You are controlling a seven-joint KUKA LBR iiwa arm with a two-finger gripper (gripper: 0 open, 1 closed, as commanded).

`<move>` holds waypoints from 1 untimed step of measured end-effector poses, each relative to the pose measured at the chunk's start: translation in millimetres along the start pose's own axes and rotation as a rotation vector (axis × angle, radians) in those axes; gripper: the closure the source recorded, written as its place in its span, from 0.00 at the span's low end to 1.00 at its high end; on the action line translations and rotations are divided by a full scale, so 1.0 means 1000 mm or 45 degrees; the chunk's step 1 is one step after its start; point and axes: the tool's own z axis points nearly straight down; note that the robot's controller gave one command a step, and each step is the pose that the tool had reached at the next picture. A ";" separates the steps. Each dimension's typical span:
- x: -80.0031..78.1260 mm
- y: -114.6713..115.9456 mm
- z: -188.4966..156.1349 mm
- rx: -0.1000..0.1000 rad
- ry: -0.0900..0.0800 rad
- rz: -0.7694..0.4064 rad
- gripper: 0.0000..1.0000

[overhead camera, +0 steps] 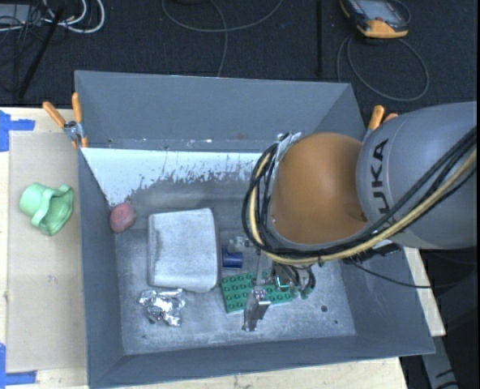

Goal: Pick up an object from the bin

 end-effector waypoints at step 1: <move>-0.048 -0.033 0.106 -0.002 -0.029 -0.059 0.00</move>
Offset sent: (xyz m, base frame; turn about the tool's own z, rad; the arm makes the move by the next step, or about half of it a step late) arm 0.0423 -0.0320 -0.1056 -0.0476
